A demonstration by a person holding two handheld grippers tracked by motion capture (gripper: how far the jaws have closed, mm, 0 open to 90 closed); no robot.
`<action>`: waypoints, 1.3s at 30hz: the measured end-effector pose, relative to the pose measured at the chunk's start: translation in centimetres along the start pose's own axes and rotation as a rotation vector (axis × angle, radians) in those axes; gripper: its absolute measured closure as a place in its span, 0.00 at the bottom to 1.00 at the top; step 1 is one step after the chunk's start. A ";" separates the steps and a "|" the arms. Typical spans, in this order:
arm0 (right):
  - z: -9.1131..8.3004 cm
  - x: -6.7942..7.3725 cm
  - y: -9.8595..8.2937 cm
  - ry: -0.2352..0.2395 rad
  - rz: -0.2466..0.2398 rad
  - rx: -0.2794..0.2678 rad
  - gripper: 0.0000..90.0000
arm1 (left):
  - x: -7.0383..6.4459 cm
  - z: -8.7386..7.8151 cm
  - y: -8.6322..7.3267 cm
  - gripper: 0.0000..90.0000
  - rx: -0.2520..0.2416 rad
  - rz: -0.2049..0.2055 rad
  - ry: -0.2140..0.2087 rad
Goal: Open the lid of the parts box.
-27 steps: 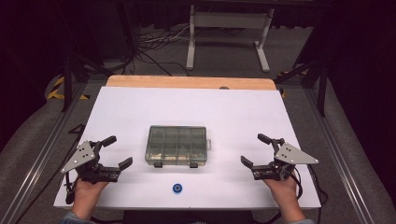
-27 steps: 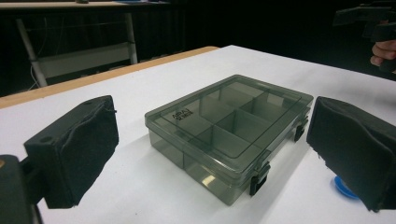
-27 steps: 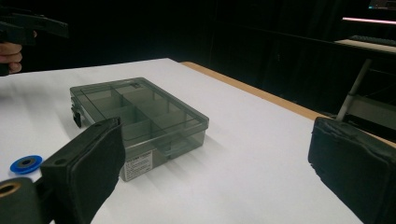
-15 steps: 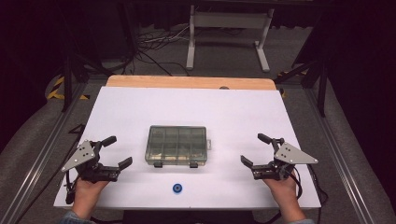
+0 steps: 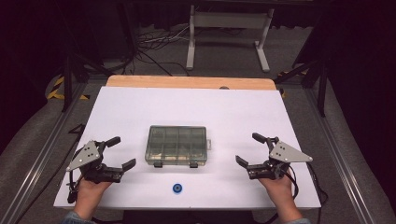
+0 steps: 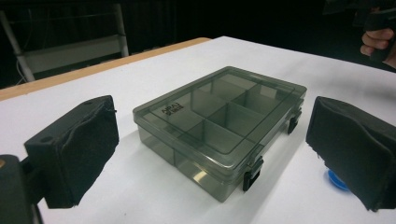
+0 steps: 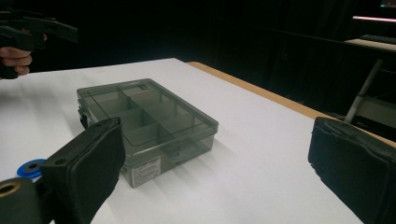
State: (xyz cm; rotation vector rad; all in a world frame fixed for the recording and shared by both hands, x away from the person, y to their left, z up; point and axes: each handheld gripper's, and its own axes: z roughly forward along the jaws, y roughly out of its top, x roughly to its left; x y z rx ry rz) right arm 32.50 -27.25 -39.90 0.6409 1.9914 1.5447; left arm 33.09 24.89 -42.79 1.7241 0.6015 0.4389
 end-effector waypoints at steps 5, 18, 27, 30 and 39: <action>1.3 0.6 0.7 0.034 -0.001 0.003 0.05 | -0.4 1.0 0.6 0.03 0.011 0.020 -0.025; 5.2 2.6 1.8 0.131 -0.014 0.026 0.05 | -0.5 1.8 1.2 0.03 0.001 0.024 -0.043; 7.3 3.8 2.7 0.181 -0.030 0.029 0.05 | -0.6 2.1 1.6 0.03 0.019 0.045 -0.058; 7.9 4.0 2.4 0.200 -0.019 0.053 0.06 | -0.6 2.2 1.5 0.05 0.047 0.055 -0.061; 9.4 4.6 1.2 0.242 -0.024 0.193 0.17 | 0.2 3.0 0.6 0.13 0.173 0.057 -0.083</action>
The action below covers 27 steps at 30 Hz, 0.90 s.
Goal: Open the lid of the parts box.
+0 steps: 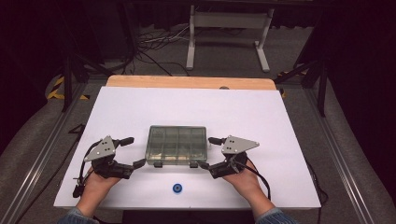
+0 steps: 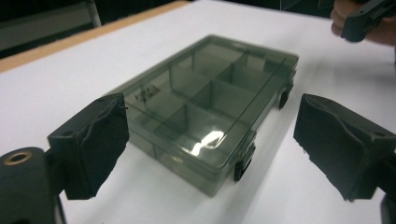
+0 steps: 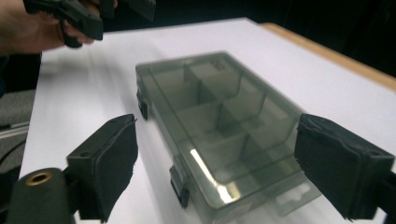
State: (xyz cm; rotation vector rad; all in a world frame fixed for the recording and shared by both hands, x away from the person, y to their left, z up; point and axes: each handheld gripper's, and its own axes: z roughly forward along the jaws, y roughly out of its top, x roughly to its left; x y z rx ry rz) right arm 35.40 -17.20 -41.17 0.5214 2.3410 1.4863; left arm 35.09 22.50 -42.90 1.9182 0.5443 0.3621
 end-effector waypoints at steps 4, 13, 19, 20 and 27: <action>0.3 0.2 -0.7 -0.008 0.004 0.063 0.21 | -0.2 0.7 -0.4 0.16 0.061 0.012 -0.012; 0.6 0.2 -1.7 -0.020 0.021 0.141 0.26 | 0.0 1.4 -1.1 0.17 0.126 -0.007 -0.027; 0.6 0.2 -2.4 -0.025 0.038 0.183 0.28 | 0.0 1.8 -1.4 0.18 0.166 -0.014 -0.030; 0.7 0.2 -2.6 -0.024 0.038 0.189 0.28 | 0.1 1.8 -1.5 0.18 0.177 -0.014 -0.029; 0.9 0.1 -3.0 -0.016 0.042 0.214 0.33 | 0.0 1.9 -1.8 0.21 0.199 -0.019 -0.026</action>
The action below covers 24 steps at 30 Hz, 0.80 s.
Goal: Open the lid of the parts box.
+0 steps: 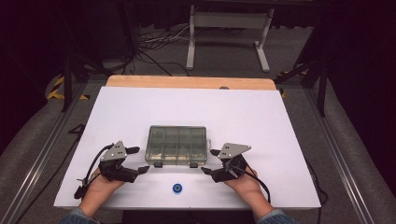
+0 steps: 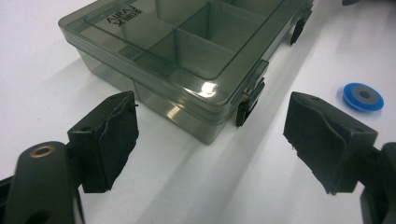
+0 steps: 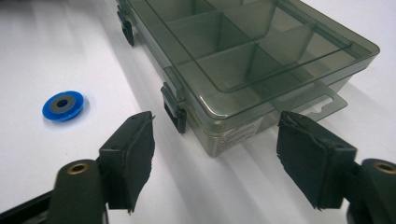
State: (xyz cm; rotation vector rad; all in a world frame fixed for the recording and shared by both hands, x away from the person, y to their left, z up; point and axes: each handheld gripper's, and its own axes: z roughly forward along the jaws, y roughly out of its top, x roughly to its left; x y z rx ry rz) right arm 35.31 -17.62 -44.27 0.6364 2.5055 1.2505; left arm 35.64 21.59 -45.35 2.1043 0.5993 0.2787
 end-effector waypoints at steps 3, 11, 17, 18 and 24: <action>0.0 0.0 0.0 -0.008 -0.007 0.005 0.34 | 0.1 0.1 -0.2 0.29 0.030 -0.002 0.000; 0.0 -0.2 -0.1 -0.006 -0.002 0.017 0.47 | 0.1 0.2 -0.3 0.49 0.049 -0.009 -0.014; 0.1 -0.2 -0.1 -0.011 -0.004 0.022 0.56 | 0.2 0.4 -0.4 0.62 0.066 -0.012 -0.027; 0.1 -0.2 -0.1 -0.007 -0.004 0.025 0.58 | 0.2 0.4 -0.4 0.63 0.069 -0.016 -0.027; 0.2 -0.2 -0.2 -0.009 -0.001 0.038 0.70 | 0.4 0.5 -0.4 0.72 0.065 -0.028 -0.039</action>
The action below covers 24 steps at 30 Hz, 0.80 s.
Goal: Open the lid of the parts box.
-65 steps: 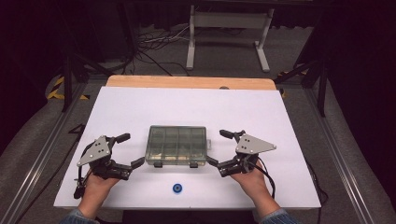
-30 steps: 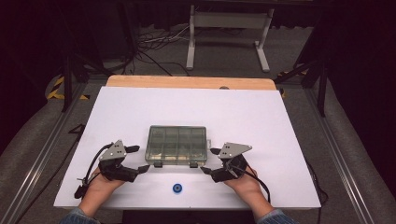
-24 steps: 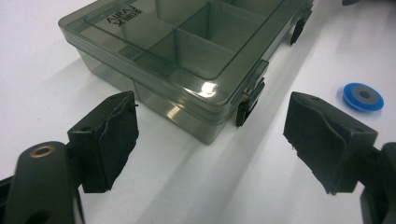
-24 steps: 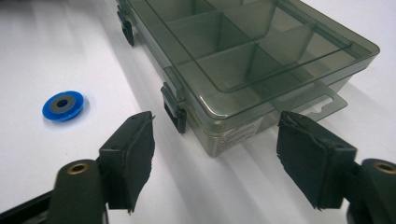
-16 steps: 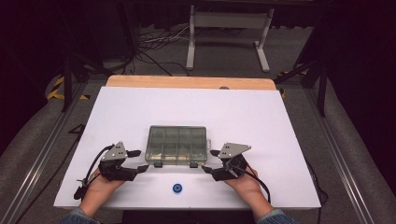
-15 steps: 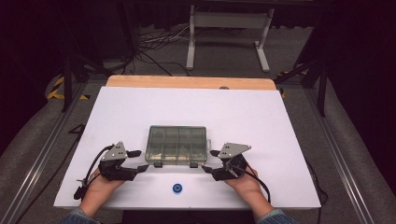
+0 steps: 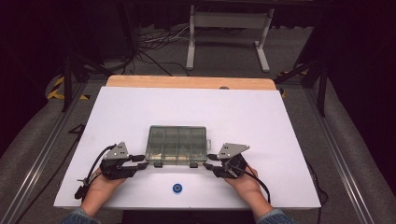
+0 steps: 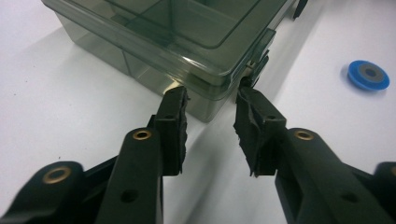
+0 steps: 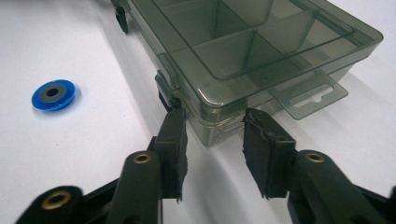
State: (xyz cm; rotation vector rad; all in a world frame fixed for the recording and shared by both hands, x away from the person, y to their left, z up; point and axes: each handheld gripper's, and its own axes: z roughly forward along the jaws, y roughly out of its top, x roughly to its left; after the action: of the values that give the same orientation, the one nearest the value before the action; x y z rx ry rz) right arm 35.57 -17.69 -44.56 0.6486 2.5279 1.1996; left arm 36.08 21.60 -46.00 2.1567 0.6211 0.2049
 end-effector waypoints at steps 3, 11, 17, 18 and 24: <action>0.0 -0.1 -0.1 -0.002 0.008 0.003 0.75 | 0.1 0.1 0.0 0.75 0.003 0.000 -0.001; 0.0 -0.2 -0.2 0.013 0.014 0.002 0.78 | 0.1 0.0 -0.1 0.76 0.004 0.003 0.000; 0.0 -0.3 -0.2 0.025 0.022 -0.008 0.79 | 0.0 -0.1 0.0 0.77 -0.003 0.004 0.003; 0.0 -0.3 -0.2 0.027 0.023 -0.008 0.79 | 0.0 -0.2 0.0 0.78 -0.008 0.006 0.002; 0.0 -0.3 -0.2 0.027 0.028 -0.008 0.79 | 0.0 -0.2 0.0 0.78 -0.007 0.006 0.003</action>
State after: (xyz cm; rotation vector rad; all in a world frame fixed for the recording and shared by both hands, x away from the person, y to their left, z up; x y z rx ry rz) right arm 35.77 -17.98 -44.70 0.6724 2.5431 1.2357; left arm 35.99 21.70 -45.88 2.1526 0.6147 0.2128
